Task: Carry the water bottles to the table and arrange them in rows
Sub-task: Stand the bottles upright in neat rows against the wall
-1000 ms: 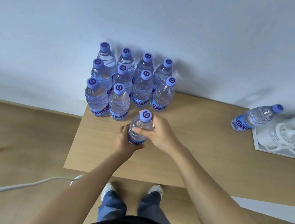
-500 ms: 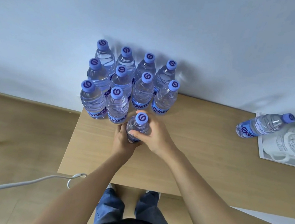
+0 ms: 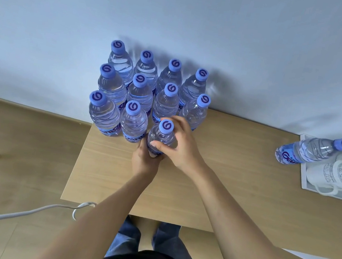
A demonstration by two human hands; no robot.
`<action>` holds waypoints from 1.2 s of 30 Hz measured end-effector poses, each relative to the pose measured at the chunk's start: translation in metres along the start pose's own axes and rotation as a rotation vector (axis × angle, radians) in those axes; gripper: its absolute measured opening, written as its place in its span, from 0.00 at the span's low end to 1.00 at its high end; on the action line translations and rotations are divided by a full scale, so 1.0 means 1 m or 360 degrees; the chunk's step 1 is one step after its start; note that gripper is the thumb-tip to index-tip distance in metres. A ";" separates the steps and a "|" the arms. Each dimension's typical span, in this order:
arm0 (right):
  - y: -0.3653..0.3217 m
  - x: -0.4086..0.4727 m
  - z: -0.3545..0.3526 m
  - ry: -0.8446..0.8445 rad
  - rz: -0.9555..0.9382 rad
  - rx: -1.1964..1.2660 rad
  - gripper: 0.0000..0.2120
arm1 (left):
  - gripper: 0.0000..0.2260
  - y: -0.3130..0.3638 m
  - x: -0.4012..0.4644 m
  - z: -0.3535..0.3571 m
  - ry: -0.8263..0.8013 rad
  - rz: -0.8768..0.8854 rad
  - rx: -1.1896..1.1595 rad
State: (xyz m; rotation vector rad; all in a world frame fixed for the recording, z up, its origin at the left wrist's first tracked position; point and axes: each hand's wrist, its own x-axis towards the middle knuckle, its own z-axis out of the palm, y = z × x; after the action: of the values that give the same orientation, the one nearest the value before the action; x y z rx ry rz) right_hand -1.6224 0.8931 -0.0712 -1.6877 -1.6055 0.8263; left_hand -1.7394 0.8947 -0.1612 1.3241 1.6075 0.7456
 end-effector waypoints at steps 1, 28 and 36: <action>0.001 0.001 0.000 -0.0005 0.0010 -0.0002 0.29 | 0.26 0.001 0.000 0.001 0.0019 -0.0016 -0.0010; 0.002 0.016 -0.009 0.0013 0.0057 0.0045 0.29 | 0.23 0.019 0.010 0.027 0.0126 -0.0297 -0.0180; 0.003 0.015 -0.005 0.0027 0.0088 0.0012 0.30 | 0.27 0.023 0.002 0.024 0.0101 -0.0291 -0.0258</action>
State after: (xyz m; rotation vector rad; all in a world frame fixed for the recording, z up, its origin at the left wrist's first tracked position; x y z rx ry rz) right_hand -1.6158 0.9078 -0.0703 -1.7361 -1.5493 0.8419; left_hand -1.7082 0.8999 -0.1512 1.0323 1.6555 0.7942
